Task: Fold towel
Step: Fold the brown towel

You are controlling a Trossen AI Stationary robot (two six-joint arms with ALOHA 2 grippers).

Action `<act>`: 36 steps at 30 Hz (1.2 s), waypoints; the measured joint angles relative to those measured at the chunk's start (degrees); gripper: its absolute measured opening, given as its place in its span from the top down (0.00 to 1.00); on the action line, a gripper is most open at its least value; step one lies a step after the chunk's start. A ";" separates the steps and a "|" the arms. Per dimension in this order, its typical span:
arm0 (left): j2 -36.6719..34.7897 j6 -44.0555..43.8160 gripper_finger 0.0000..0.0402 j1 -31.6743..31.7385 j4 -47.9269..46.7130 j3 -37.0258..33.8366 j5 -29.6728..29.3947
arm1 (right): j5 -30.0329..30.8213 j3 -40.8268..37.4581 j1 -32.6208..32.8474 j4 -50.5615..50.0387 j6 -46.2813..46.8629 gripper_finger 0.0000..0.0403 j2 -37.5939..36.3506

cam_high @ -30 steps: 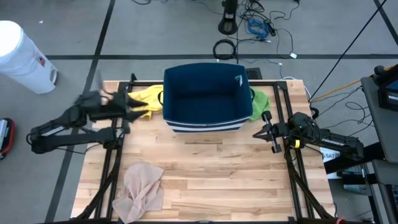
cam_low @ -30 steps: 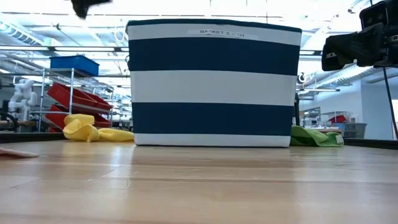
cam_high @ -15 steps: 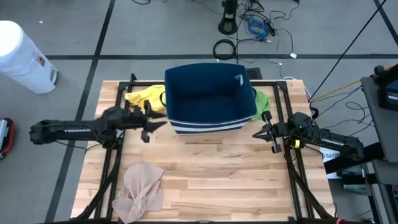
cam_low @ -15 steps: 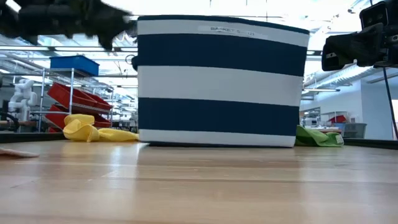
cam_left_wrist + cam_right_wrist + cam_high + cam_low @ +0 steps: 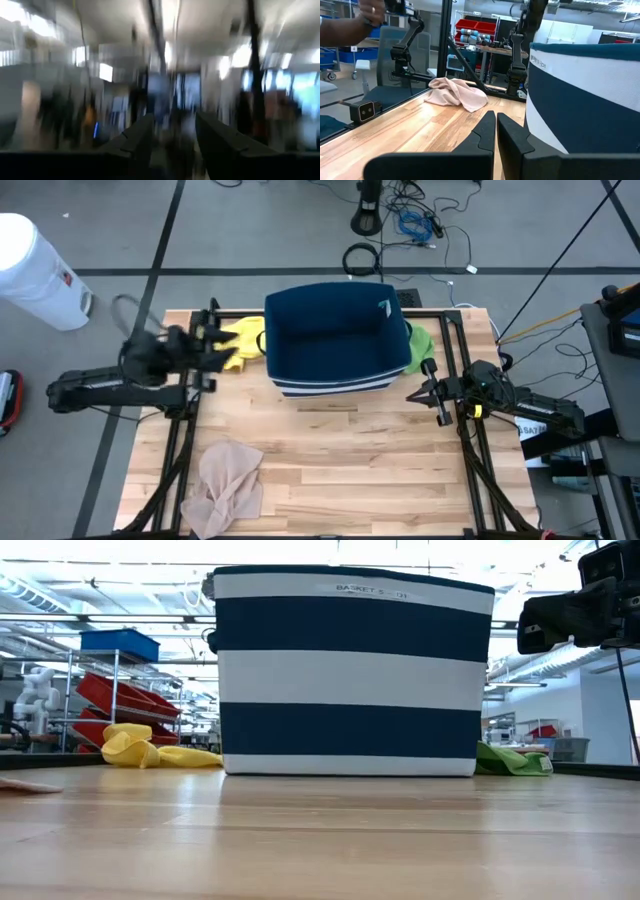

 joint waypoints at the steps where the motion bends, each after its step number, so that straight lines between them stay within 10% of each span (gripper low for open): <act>1: 0.47 1.36 0.62 0.00 -9.45 2.65 -1.23 | 0.00 0.00 0.00 0.00 0.00 0.98 0.00; 6: 3.61 0.36 0.62 0.03 -42.83 7.65 -8.13 | 0.00 0.00 0.00 0.00 0.00 0.98 0.00; 10: 4.89 -3.76 0.62 -0.36 -48.65 2.51 -8.73 | -0.01 -0.01 -0.01 0.00 -0.22 0.98 0.00; 14: 4.86 -6.10 0.62 -2.27 -33.36 -8.16 -7.71 | 0.00 0.00 0.00 0.00 -0.22 0.98 0.00; 25: 11.82 -5.00 0.62 -4.33 49.84 -27.53 -5.53 | 0.00 0.00 -0.01 0.13 -0.22 0.98 0.00; 31: 12.34 1.54 0.62 -6.59 54.66 -18.16 -0.11 | 0.65 0.01 0.01 0.50 -0.21 0.98 -0.02; 36: 12.17 1.71 0.62 -7.90 31.59 -5.52 2.32 | 2.71 0.01 -0.01 0.48 0.09 0.98 -0.02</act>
